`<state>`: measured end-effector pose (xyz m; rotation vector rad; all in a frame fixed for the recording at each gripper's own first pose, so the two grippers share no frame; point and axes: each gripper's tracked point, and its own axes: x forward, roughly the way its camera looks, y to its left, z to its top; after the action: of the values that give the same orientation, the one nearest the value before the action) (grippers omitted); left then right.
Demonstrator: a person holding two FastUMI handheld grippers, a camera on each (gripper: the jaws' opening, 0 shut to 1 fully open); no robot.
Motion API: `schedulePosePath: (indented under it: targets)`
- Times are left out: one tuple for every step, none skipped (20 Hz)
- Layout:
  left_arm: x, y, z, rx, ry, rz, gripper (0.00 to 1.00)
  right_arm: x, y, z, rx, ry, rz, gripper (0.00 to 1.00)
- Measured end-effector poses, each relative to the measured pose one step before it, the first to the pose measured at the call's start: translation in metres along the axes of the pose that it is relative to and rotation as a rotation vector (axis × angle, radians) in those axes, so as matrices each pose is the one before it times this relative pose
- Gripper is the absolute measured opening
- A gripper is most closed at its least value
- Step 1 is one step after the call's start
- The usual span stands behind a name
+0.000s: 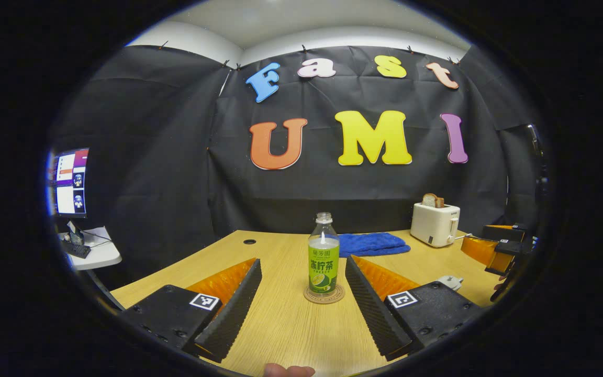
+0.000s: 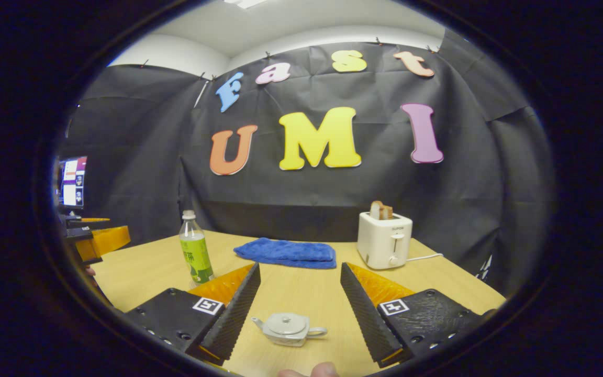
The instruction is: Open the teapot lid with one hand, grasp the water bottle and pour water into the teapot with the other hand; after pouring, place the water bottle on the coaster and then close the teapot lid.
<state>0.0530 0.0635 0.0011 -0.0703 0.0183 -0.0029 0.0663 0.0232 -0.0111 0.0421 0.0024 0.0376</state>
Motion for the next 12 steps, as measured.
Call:
schedulePosePath:
  targets:
    - [-0.00506,-0.00531,0.00599,0.00207,-0.00580,-0.00825,1.00,-0.00635,-0.00452,0.00581,0.00459,-0.01258,-0.02418,0.94]
    - [-0.00465,-0.00636,0.00222,0.00162,-0.00297,-0.00758,1.00,-0.00633,-0.00487,0.00622,-0.00372,-0.00890,-0.02881,0.95]
    - [-0.00403,-0.00523,0.00285,0.00327,-0.00537,-0.00901,1.00,-0.00697,-0.00379,0.00348,-0.00453,-0.01014,-0.01869,0.96]
    - [-0.00451,-0.00331,0.00052,0.00399,-0.00138,-0.00255,1.00,-0.00743,0.00054,0.00212,-0.00434,-0.00162,-0.00254,0.96]
    - [-0.00356,-0.00278,-0.00375,0.00130,0.00546,-0.00122,1.00,-0.00657,-0.00036,-0.00347,-0.00298,0.00689,-0.00481,0.93]
    - [-0.00522,-0.00434,-0.00455,0.00079,0.00966,-0.00549,1.00,-0.00773,0.00108,-0.00319,0.00288,0.00233,0.00333,0.96]
    - [-0.00544,-0.00343,-0.00370,0.00439,0.00654,-0.00137,1.00,-0.00729,-0.00085,-0.00273,0.00311,-0.00045,-0.00420,0.96]
    - [-0.00541,-0.00237,-0.00348,0.01281,0.00112,0.00190,1.00,-0.00696,-0.00090,-0.00274,0.00055,-0.00413,-0.00589,0.96]
    - [-0.00572,-0.00391,-0.00188,0.01521,-0.00239,0.00246,1.00,-0.00584,-0.00093,-0.00298,-0.00376,-0.00508,-0.00480,0.96]
    - [-0.00417,-0.00358,-0.00139,0.00670,-0.00399,0.00164,1.00,-0.00409,-0.00178,-0.00027,-0.00731,-0.00889,-0.00867,0.96]
    - [-0.00219,-0.00483,-0.00320,-0.00159,0.00167,-0.00541,1.00,-0.00248,-0.00154,-0.00018,-0.00787,-0.00388,-0.00453,0.96]
    - [-0.00109,-0.00511,-0.00171,-0.00322,0.00422,-0.00745,1.00,-0.00262,-0.00074,0.00082,-0.00092,-0.00187,-0.00020,0.96]
